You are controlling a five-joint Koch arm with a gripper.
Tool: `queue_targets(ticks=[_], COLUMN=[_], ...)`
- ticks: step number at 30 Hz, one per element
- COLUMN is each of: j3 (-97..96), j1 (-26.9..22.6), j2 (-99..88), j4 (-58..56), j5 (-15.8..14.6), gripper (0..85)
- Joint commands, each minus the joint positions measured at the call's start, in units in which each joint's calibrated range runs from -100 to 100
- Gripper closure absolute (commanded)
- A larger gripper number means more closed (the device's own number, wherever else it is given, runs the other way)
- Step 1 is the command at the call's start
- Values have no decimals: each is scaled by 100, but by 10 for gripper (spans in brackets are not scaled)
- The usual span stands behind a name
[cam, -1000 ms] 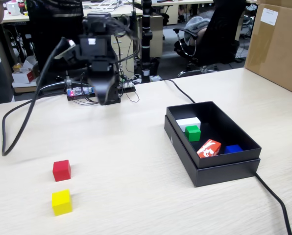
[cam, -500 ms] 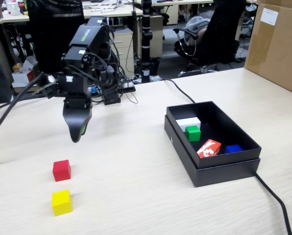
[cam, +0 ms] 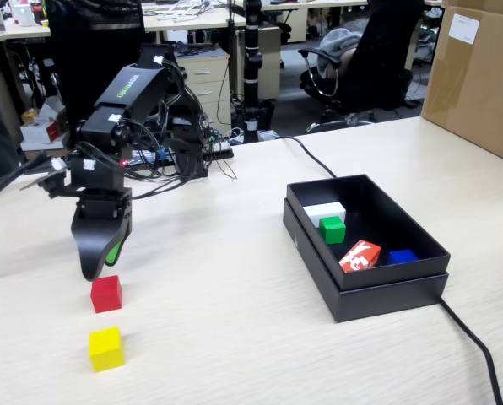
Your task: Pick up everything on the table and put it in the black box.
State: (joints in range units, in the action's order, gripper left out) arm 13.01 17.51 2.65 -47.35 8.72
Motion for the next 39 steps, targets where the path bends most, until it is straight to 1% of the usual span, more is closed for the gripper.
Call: queue_targets(ticks=[1,10,27,30,32,36,39], j3=[458,784,948,957,948,957,948], j1=[34,5,-78,-78,-78,-78,-78], j2=[27,635,1152,1198,1232,1232,1255], j4=[169,169,169,169,169,169,169], j5=[44,68,83,88,103,122,127], gripper=[379,379,384,435,448,528,551])
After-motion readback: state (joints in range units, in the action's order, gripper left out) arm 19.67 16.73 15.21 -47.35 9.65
